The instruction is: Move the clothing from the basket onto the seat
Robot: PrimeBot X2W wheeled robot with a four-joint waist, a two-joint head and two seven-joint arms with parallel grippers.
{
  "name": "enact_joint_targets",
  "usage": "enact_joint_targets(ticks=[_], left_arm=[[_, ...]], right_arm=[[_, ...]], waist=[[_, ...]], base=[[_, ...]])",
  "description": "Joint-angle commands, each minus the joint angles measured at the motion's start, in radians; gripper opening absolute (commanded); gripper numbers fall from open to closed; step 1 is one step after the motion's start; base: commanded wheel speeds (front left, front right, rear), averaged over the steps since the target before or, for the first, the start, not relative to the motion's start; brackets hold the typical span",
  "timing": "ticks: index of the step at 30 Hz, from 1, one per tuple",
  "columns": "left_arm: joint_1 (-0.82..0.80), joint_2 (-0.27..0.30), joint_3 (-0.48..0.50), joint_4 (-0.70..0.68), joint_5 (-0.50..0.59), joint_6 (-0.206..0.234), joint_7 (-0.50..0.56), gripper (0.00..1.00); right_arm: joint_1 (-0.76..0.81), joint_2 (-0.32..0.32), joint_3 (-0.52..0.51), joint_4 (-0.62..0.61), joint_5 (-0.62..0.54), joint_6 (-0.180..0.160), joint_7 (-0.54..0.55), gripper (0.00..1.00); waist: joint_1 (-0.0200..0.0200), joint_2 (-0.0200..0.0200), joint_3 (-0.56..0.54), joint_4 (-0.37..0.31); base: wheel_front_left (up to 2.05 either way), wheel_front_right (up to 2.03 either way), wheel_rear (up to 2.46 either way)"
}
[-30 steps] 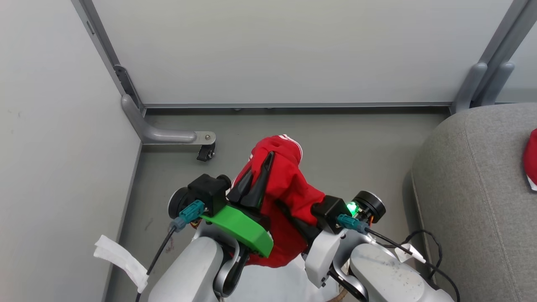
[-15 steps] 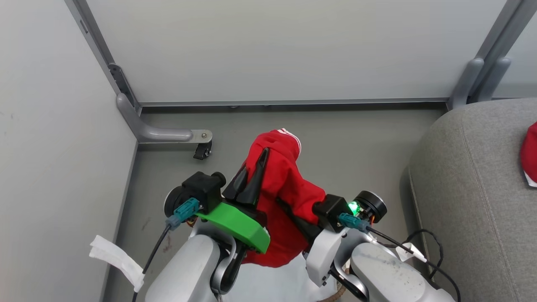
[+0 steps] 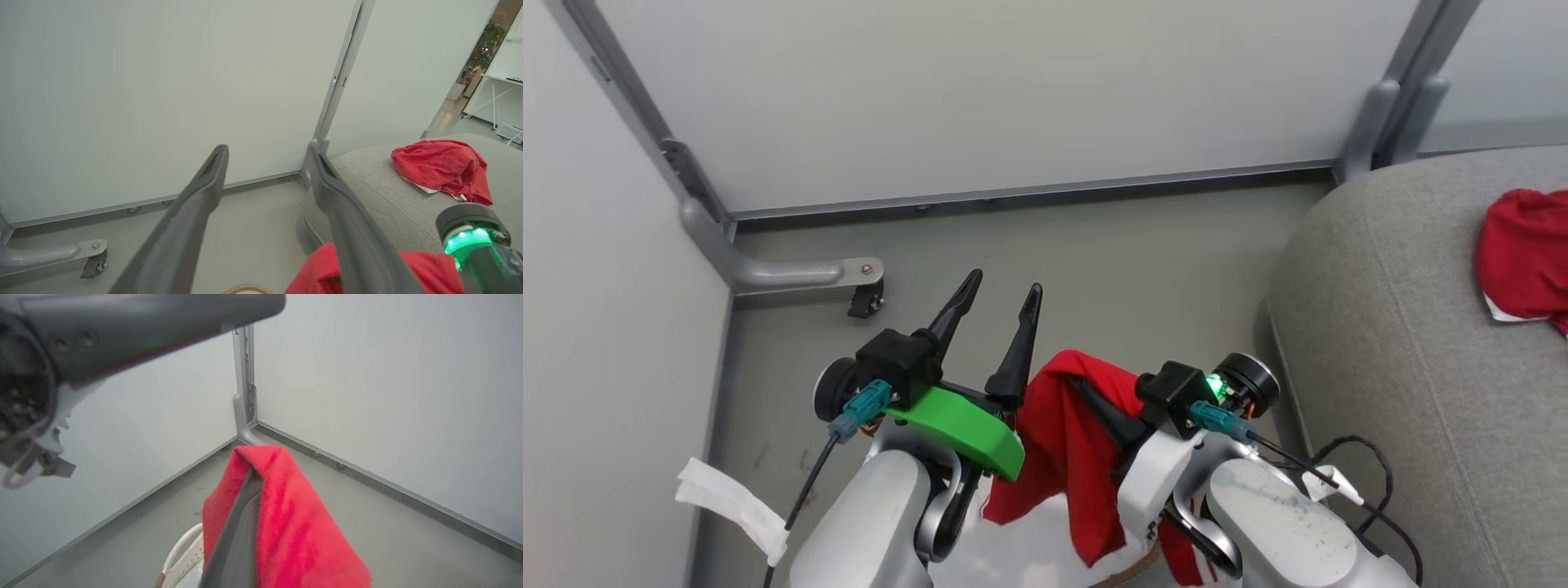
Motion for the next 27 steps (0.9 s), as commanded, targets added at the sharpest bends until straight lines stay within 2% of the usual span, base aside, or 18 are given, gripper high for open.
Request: enact_joint_targets(ticks=[1,17,22,27], left_arm=[[0.0,0.005,0.017,-0.001,0.018,-0.004,0.0,1.0],[0.04,0.032,0.111,0.002,0.086,-0.021,0.0,1.0],[0.052,0.039,0.125,0.002,0.1,-0.02,0.0,1.0],[0.025,0.034,0.093,0.011,0.1,-0.021,0.0,1.0]], right_arm=[[0.012,-0.003,-0.003,-0.017,0.0,-0.002,-0.003,0.0],[0.101,-0.003,-0.102,-0.175,-0.003,-0.002,-0.003,0.0],[0.121,-0.001,-0.115,-0.212,-0.005,-0.002,-0.003,0.0],[0.136,-0.001,-0.186,-0.259,-0.048,-0.002,-0.003,0.0]], waist=[[0.0,0.0,0.032,-0.095],[0.0,0.0,0.099,-0.461],[0.0,0.0,0.107,-0.539],[0.0,0.0,0.122,-0.553]], base=[[0.0,0.0,0.0],[0.0,0.0,0.0],[0.0,0.0,0.0],[0.0,0.0,0.0]])
